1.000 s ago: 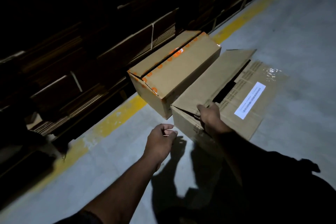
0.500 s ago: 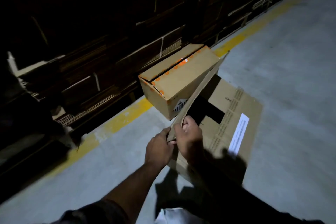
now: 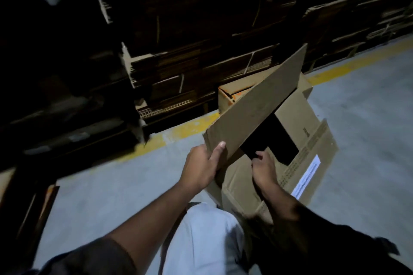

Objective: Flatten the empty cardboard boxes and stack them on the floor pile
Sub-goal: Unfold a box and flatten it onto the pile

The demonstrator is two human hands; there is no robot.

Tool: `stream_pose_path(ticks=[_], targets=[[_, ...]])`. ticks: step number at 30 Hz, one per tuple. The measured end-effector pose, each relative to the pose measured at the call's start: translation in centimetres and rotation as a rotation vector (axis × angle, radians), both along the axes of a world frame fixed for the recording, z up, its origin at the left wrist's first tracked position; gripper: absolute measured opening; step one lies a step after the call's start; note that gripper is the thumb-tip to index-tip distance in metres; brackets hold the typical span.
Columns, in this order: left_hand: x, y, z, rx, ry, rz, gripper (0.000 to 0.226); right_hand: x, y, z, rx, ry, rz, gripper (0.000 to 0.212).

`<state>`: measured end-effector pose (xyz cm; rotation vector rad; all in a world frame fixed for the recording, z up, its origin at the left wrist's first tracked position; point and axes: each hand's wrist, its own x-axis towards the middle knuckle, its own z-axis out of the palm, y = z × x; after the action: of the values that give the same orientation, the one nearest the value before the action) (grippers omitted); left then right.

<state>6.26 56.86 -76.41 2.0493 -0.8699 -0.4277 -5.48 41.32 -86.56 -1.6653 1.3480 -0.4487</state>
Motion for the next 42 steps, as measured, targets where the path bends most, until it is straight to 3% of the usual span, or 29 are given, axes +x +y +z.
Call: stream_pose_path(ticks=[4,7,15,18,22,24,29,35,39,42], targets=[[-0.1,3.1,3.0,-0.025,-0.092,0.006,0.067,-0.1,1.9,1.0,0.278,-0.124,0.125,0.035],[1.9,5.3,4.3,-0.033,-0.129,0.156,0.063,2.1,3.5,4.0,0.027,-0.075,0.332,0.046],[8.2,12.8,6.5,-0.247,-0.025,0.423,0.075,8.3,8.8,13.2,-0.541,-0.177,0.483,0.043],[9.8,15.9,7.5,-0.308,-0.011,0.501,0.066,10.8,10.9,16.0,-0.613,-0.221,0.578,0.043],[12.7,20.9,7.5,-0.373,0.019,0.604,0.095,13.6,14.5,17.2,-0.670,-0.288,0.679,0.044],[13.8,23.6,7.1,-0.388,0.026,0.673,0.098,14.8,16.8,17.6,-0.697,-0.317,0.742,0.043],[14.4,30.6,4.6,-0.367,0.039,0.811,0.088,16.3,22.3,16.4,-0.691,-0.362,0.841,0.042],[11.5,37.6,-0.9,-0.359,0.201,1.005,0.091,16.7,27.8,11.0,-0.580,-0.310,0.959,0.036],[8.0,39.4,-2.0,-0.390,0.334,1.183,0.059,17.2,30.9,8.3,-0.597,-0.272,1.067,0.032],[5.8,39.6,-2.0,-0.258,0.186,1.256,0.065,17.4,31.9,7.5,-0.575,-0.270,1.093,0.034]])
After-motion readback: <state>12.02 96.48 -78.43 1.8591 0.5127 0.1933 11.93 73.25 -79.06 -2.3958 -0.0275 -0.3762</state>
